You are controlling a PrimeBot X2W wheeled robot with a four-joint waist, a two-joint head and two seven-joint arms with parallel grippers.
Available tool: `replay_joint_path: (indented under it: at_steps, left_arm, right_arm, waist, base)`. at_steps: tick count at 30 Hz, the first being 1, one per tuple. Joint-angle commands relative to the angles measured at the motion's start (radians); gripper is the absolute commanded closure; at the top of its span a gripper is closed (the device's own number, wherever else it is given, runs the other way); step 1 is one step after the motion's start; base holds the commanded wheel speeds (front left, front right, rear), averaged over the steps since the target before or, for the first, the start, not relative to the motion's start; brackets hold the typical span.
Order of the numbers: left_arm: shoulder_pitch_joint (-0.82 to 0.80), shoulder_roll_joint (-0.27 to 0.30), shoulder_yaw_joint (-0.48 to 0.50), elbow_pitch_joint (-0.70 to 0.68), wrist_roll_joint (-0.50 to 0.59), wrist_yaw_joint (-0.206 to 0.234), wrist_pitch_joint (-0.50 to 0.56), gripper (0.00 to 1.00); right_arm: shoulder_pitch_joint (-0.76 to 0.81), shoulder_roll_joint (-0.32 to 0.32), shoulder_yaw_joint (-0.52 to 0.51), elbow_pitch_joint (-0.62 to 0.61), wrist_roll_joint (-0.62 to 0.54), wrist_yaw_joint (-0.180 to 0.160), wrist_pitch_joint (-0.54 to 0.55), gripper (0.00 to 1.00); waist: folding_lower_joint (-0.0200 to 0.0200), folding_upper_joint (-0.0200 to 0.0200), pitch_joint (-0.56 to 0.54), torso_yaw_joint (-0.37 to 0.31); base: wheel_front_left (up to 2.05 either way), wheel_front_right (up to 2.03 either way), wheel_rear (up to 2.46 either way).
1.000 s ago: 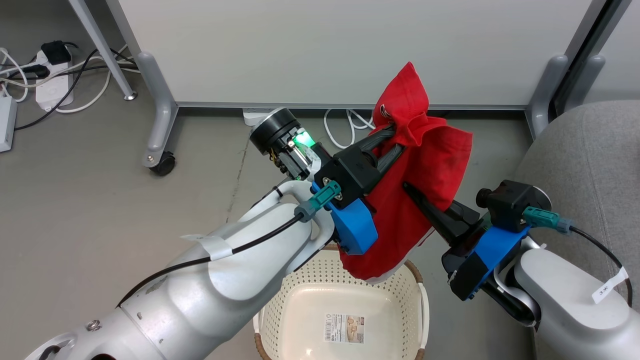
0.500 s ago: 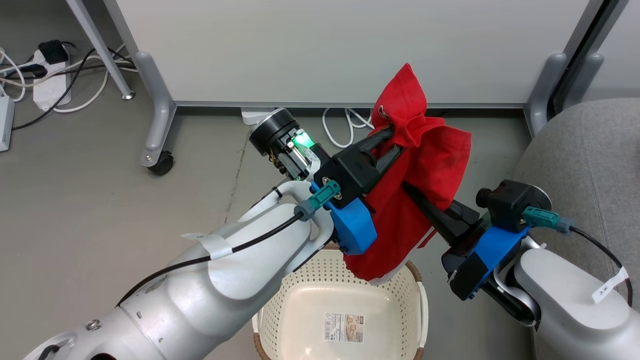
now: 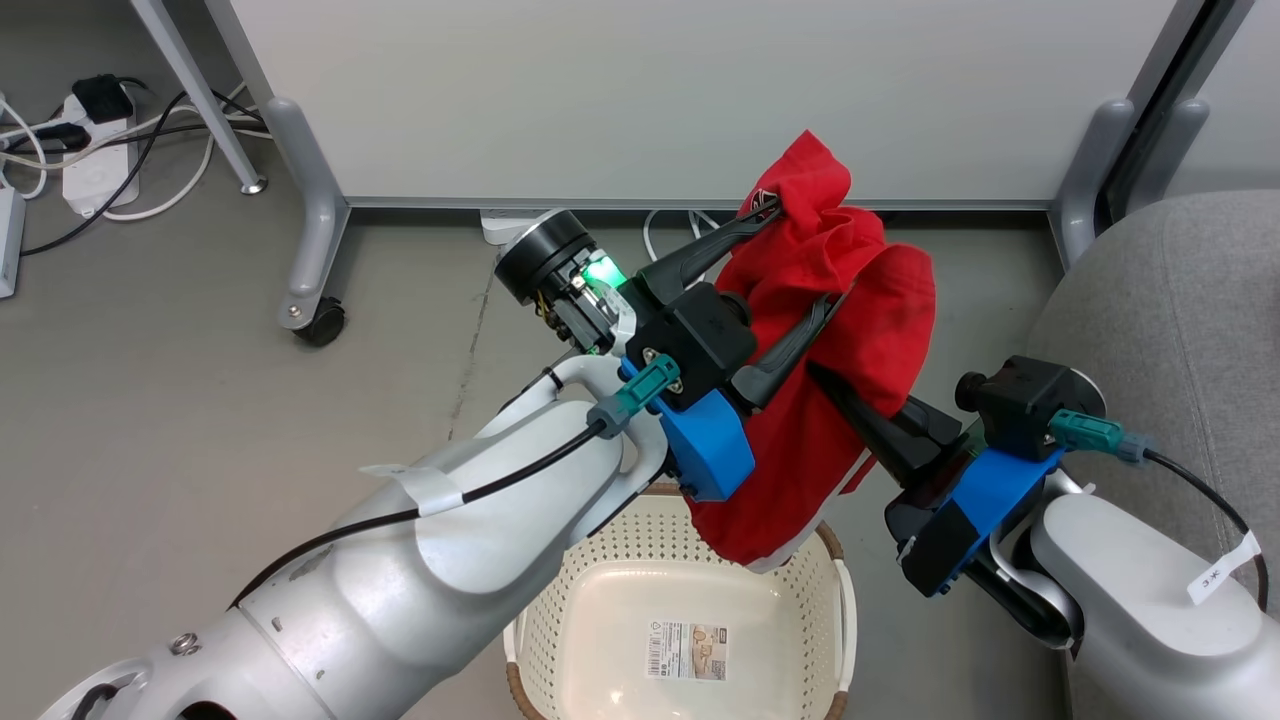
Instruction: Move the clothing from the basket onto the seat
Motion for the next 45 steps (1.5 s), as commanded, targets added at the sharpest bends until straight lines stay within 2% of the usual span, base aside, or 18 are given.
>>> replay_joint_path:
  at_steps: [1,10,17,32,45]
  left_arm:
    - [-0.009,0.004,0.002,0.000,-0.002,0.004,-0.008,0.00]
    - [-0.013,0.009,-0.001,-0.005,-0.004,0.013,-0.012,0.00]
    - [-0.009,0.018,-0.005,-0.013,-0.007,0.019,-0.011,0.00]
    - [0.015,0.032,-0.012,-0.031,-0.011,0.030,-0.018,0.00]
    - [0.033,0.050,-0.024,-0.035,-0.011,0.036,-0.024,0.00]
  right_arm:
    - [-0.014,-0.004,-0.008,-0.001,-0.003,0.001,0.000,1.00]
    - [-0.007,-0.001,-0.033,0.006,-0.005,0.001,0.000,1.00]
    - [0.018,0.012,-0.092,0.008,-0.022,0.001,-0.001,1.00]
    - [0.100,0.030,-0.311,-0.027,-0.079,0.001,0.000,1.00]
    - [0.180,0.051,-0.505,-0.095,-0.135,0.001,-0.001,1.00]
  waist:
    - [0.0000,-0.0001,0.001,0.001]
    - [0.0000,-0.0001,0.010,-0.008]
    - [0.0000,-0.0001,0.031,-0.044]
    - [0.0000,-0.0001,0.092,-0.156]
    - [0.0000,-0.0001,0.137,-0.281]
  base:
    - [0.00,0.00,0.00]
    - [0.00,0.00,0.00]
    - [0.00,0.00,0.00]
    - [0.00,0.00,0.00]
    - [0.00,0.00,0.00]
